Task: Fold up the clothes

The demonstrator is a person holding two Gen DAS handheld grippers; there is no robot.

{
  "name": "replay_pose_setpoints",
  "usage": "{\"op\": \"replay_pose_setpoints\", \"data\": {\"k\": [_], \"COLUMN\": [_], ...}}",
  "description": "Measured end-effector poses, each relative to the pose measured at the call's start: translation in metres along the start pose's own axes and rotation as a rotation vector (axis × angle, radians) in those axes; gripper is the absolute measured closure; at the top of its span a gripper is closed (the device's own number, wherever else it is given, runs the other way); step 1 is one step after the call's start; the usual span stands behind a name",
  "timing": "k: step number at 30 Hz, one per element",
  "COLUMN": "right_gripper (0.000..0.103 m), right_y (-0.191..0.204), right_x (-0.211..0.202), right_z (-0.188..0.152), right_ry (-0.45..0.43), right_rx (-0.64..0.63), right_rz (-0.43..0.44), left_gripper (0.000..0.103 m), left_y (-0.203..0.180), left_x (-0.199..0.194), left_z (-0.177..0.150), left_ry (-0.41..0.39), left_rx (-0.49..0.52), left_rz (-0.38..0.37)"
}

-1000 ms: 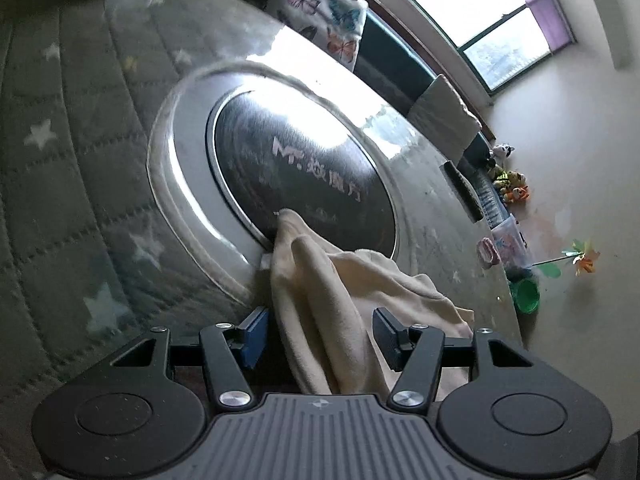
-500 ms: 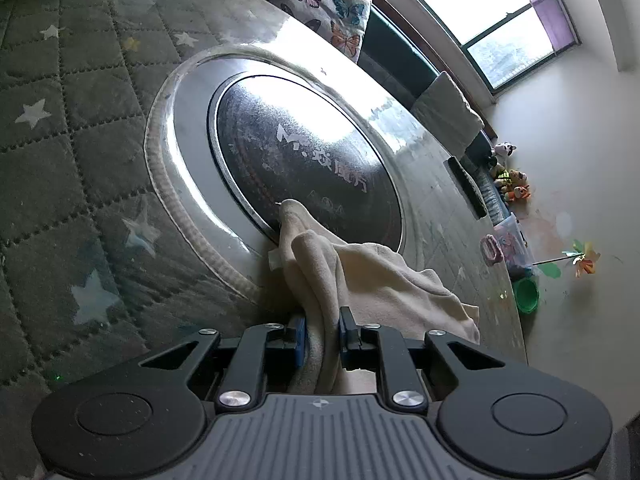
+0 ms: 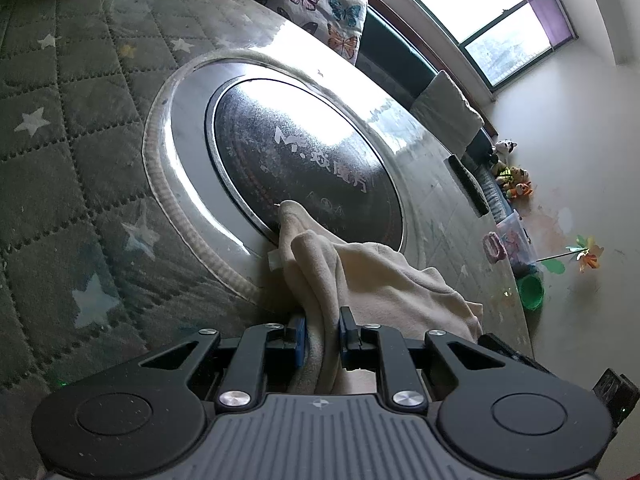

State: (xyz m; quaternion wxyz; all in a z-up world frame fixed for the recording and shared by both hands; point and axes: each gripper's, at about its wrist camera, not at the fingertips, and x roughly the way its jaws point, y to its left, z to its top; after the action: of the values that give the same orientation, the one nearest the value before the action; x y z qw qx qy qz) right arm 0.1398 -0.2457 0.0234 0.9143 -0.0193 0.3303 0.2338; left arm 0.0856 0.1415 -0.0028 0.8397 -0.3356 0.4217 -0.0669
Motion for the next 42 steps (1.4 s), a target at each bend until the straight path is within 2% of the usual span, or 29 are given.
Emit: {"op": "replay_pose_setpoints", "data": {"k": [1,3,8,10,11,12,20,28,35,42], "right_gripper": [0.088,0.075,0.075,0.077,0.087,0.092,0.094,0.094,0.094,0.094], "right_y": [-0.004,-0.01,-0.018,-0.019,-0.018,-0.017,-0.021,-0.05,-0.097,-0.131], "right_x": [-0.001,0.001,0.01,0.012,0.012,0.012,-0.021,-0.054,-0.061,-0.051], "right_z": [0.0,0.0,-0.004,-0.005,-0.004,-0.004,0.008,0.028,0.048,0.055], "right_ry": [-0.003,-0.003,0.013,0.012,0.013,0.014,-0.09,-0.186,-0.193,-0.182], "right_rx": [0.008,0.023,0.084,0.109,0.117,0.125,0.147,0.118,0.106,0.133], "right_rz": [-0.012,-0.037,-0.01,0.013,0.025,0.036,0.054,-0.061,-0.185,-0.251], "left_gripper": [0.085,0.085,0.085,0.085,0.086,0.086,0.087,0.088,0.088,0.088], "left_y": [-0.001,-0.002,-0.004,-0.006,-0.009,-0.012,-0.067,-0.138,-0.191,-0.213], "left_x": [0.0,0.0,0.001,0.0,0.0,-0.001,-0.009,0.032,0.087,0.129], "left_z": [0.0,0.0,-0.001,-0.001,-0.001,-0.001,0.014,0.025,0.031,0.034], "left_ry": [-0.001,-0.004,-0.007,-0.009,-0.012,-0.016,-0.082,-0.082,-0.049,-0.028], "left_rx": [0.004,0.011,0.023,0.029,0.038,0.048,0.198,0.314,0.381,0.427], "left_rz": [0.003,0.008,0.016,0.026,0.034,0.04,0.027,-0.019,-0.04,-0.017]}}
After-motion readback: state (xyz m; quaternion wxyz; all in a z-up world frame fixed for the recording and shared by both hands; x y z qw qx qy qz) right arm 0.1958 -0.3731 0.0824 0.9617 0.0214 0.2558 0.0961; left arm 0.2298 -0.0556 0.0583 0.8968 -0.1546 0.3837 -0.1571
